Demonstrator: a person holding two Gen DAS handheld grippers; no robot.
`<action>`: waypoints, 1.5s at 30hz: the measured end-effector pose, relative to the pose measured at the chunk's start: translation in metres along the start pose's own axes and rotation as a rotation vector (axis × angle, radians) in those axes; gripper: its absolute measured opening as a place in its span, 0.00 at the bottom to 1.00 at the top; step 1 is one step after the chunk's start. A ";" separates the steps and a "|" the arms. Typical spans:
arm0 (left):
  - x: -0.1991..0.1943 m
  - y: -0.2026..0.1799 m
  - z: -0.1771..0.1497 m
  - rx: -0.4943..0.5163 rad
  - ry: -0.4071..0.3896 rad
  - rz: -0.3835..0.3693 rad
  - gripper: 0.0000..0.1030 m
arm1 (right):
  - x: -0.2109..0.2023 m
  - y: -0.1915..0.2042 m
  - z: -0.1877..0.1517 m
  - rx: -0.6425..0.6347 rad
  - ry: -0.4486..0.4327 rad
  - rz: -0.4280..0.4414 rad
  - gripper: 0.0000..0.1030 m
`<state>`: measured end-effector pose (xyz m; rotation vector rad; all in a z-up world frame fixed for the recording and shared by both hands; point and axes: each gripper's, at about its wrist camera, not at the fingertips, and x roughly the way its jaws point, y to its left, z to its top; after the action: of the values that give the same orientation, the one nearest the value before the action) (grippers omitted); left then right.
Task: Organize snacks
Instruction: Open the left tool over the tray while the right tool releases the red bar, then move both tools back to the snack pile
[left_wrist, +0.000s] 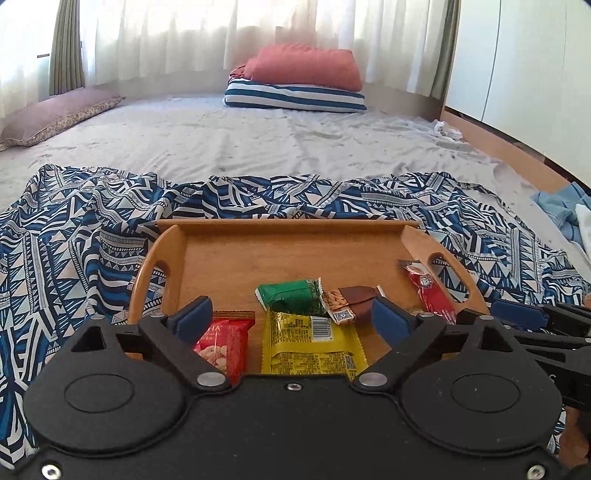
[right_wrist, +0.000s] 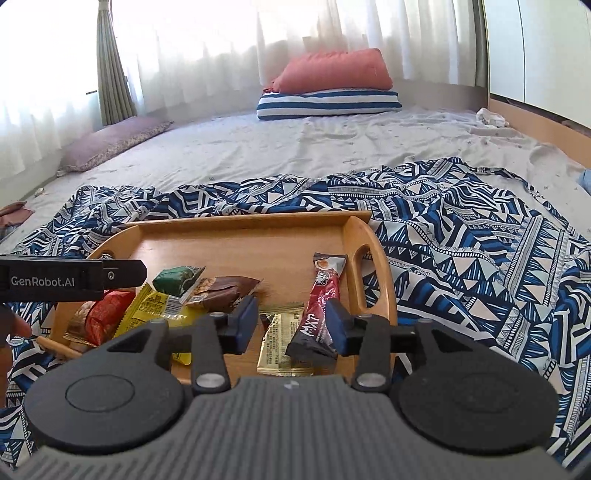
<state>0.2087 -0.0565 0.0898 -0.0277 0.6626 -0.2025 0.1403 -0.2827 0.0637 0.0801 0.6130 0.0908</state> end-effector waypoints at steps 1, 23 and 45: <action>-0.006 0.001 -0.003 0.001 -0.004 -0.004 0.93 | -0.004 0.002 -0.001 -0.007 -0.005 -0.001 0.64; -0.097 0.025 -0.086 -0.026 -0.067 0.006 0.99 | -0.070 0.046 -0.066 -0.139 -0.069 0.011 1.00; -0.094 0.028 -0.144 -0.089 0.003 0.067 0.99 | -0.084 0.062 -0.137 -0.162 -0.092 -0.060 1.00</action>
<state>0.0529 -0.0050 0.0312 -0.0907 0.6743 -0.1083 -0.0111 -0.2235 0.0059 -0.0903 0.5142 0.0775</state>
